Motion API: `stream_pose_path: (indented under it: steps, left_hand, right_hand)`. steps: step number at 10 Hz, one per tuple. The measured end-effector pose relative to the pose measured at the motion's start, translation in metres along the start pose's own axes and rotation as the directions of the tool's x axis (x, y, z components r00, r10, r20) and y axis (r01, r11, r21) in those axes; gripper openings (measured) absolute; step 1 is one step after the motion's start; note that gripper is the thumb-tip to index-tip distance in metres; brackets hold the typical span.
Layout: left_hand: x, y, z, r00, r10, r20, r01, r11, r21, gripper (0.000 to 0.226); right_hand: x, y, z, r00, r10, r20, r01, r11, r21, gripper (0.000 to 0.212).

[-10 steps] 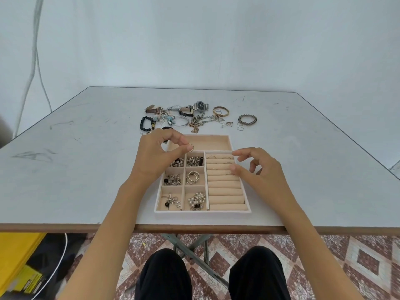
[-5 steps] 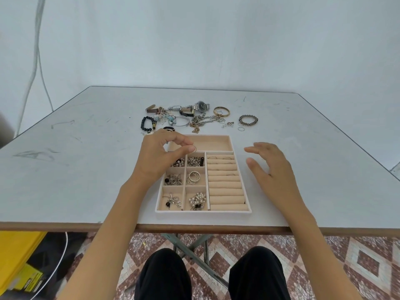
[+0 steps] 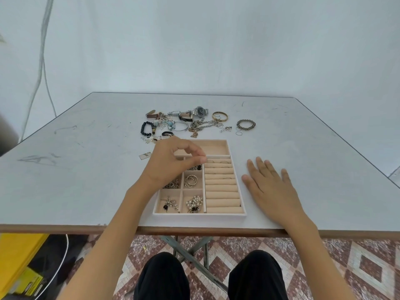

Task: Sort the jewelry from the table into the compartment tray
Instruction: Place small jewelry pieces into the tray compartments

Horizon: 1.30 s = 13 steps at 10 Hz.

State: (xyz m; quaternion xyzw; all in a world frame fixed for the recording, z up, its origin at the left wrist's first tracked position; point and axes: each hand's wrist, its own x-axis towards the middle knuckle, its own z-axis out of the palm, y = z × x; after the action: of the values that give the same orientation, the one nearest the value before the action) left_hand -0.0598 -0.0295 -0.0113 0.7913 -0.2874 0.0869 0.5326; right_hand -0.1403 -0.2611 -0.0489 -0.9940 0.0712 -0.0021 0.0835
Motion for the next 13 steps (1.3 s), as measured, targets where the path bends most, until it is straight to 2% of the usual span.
stream_pose_path:
  steps: [2, 4, 7, 9, 12, 13]
  left_hand:
    - [0.003, 0.005, 0.013, 0.977, 0.141, 0.163, -0.182, 0.943, 0.279, 0.009]
    - [-0.002, 0.005, 0.016, 0.965, 0.196, 0.175, -0.250, 0.887, 0.388, 0.009]
    - [0.003, 0.008, 0.012, 0.961, 0.092, 0.262, -0.209, 0.859, 0.467, 0.008]
    - [0.006, 0.011, 0.012, 0.989, 0.037, 0.144, -0.090, 0.921, 0.380, 0.012]
    - [0.002, 0.008, 0.020, 0.990, 0.007, 0.142, -0.068, 0.902, 0.427, 0.016]
    - [0.001, 0.004, 0.019, 0.989, -0.044, 0.138, -0.012, 0.925, 0.381, 0.020]
  right_hand:
    - [-0.001, 0.001, 0.001, 1.000, -0.008, -0.027, 0.009, 0.999, 0.040, 0.057]
    - [-0.001, 0.001, 0.001, 0.999, -0.010, -0.042, 0.012, 0.999, 0.053, 0.057]
    - [-0.002, -0.001, -0.001, 0.999, -0.008, -0.038, 0.011, 0.998, 0.067, 0.057]
    - [-0.002, -0.001, -0.001, 0.999, -0.003, -0.036, 0.006, 0.998, 0.066, 0.057]
    - [-0.003, -0.001, -0.002, 0.999, -0.005, -0.038, 0.007, 0.997, 0.072, 0.056]
    - [-0.003, -0.001, -0.002, 0.999, -0.006, -0.039, 0.008, 0.998, 0.065, 0.056]
